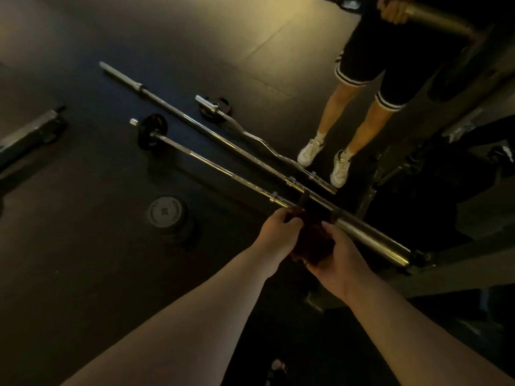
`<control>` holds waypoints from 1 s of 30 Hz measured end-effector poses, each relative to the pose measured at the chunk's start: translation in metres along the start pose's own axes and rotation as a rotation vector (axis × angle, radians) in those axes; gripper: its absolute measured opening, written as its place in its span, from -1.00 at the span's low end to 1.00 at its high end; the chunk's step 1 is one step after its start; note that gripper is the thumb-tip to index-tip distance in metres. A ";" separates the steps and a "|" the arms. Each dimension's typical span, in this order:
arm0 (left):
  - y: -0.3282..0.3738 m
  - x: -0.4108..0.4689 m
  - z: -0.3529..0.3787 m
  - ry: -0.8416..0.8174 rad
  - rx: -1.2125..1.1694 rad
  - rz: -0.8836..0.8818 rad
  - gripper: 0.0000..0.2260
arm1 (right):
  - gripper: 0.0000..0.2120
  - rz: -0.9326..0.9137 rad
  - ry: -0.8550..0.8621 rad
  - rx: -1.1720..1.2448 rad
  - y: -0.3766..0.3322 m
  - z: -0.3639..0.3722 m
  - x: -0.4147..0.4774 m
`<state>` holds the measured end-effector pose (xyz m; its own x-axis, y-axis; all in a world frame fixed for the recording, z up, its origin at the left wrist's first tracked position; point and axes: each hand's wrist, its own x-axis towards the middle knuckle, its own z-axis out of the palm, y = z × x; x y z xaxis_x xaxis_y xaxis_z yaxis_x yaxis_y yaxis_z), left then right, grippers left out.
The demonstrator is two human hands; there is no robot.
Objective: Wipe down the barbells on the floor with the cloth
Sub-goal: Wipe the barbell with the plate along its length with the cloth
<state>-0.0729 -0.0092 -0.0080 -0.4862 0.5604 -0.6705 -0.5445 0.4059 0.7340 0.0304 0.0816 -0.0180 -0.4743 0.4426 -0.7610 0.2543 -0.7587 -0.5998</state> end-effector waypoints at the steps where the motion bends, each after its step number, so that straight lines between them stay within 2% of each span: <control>1: 0.005 -0.012 -0.015 0.017 -0.004 0.000 -0.76 | -0.74 0.021 -0.026 -0.034 0.002 0.016 -0.006; 7: 0.034 -0.083 -0.119 0.148 -0.128 -0.021 -0.83 | -0.71 0.003 -0.274 -0.244 0.022 0.118 -0.044; 11: 0.040 -0.125 -0.181 0.247 -0.155 0.027 -0.75 | -0.63 -0.016 -0.378 -0.343 0.035 0.175 -0.067; 15: 0.045 -0.149 -0.234 0.397 -0.180 0.102 -0.88 | -0.54 -0.010 -0.450 -0.308 0.038 0.226 -0.084; 19: 0.059 -0.157 -0.271 0.464 -0.276 0.139 -0.86 | -0.61 0.102 -0.588 -0.190 0.035 0.269 -0.092; 24: 0.086 -0.147 -0.311 0.519 -0.198 0.170 -0.91 | -0.65 0.111 -0.586 -0.285 0.027 0.322 -0.072; 28: 0.115 -0.122 -0.341 0.565 -0.084 0.161 -0.93 | -0.41 -0.059 -0.454 -0.448 0.019 0.364 -0.039; 30: 0.130 -0.104 -0.354 0.583 -0.033 0.153 -0.91 | -0.44 -0.107 -0.426 -0.455 0.013 0.383 -0.019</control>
<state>-0.3357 -0.2703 0.1192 -0.8502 0.1186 -0.5130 -0.4551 0.3244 0.8293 -0.2796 -0.1198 0.0836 -0.7871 0.2048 -0.5819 0.4754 -0.3997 -0.7838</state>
